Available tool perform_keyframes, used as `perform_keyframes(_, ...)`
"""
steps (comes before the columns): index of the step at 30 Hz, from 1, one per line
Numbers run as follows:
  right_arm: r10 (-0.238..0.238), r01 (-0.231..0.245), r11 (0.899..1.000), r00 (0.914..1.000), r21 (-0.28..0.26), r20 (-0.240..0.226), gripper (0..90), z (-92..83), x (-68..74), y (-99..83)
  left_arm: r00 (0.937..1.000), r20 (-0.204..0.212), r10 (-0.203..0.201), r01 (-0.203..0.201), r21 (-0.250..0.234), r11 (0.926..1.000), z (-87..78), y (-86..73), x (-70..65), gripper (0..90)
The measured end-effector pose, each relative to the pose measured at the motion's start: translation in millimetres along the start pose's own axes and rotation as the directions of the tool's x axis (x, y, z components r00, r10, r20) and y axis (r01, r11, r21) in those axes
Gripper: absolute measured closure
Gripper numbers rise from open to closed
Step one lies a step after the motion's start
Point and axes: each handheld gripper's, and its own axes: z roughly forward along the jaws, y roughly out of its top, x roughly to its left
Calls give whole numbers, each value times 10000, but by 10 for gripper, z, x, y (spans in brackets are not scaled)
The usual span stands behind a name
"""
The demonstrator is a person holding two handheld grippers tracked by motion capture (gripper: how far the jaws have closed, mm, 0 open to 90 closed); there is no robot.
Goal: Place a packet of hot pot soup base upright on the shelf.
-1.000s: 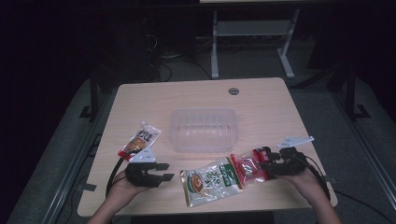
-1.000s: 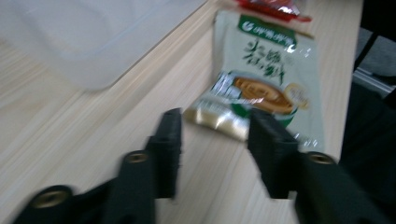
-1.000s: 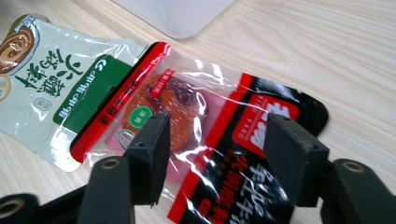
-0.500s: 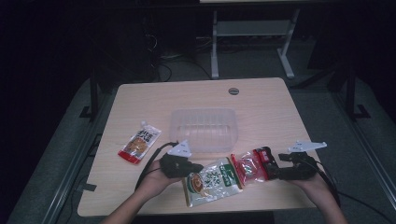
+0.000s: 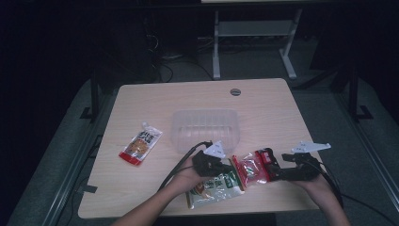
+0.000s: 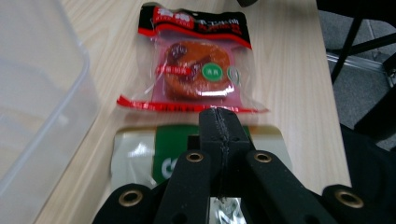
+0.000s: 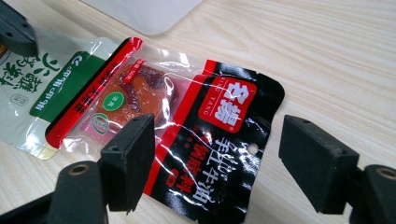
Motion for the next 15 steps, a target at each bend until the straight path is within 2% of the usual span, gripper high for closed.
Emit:
perform_keyframes(6, -7, 7, 10000, 10000, -43, 6, 264, -10, -10, -8, 10000, 39, 86, -86, -91, 9999, 138, 82, 27, 896)
perform_keyframes(9, -25, 25, 10000, 10000, -37, 8, 264, -7, -14, -9, 9999, -75, 156, -156, 11, 9999, 242, 115, 25, 896)
perform_keyframes(15, -29, 29, 10000, 10000, -23, -19, 264, -5, -11, -10, 9996, -219, 149, -150, -34, 9999, 325, 133, 55, 896)
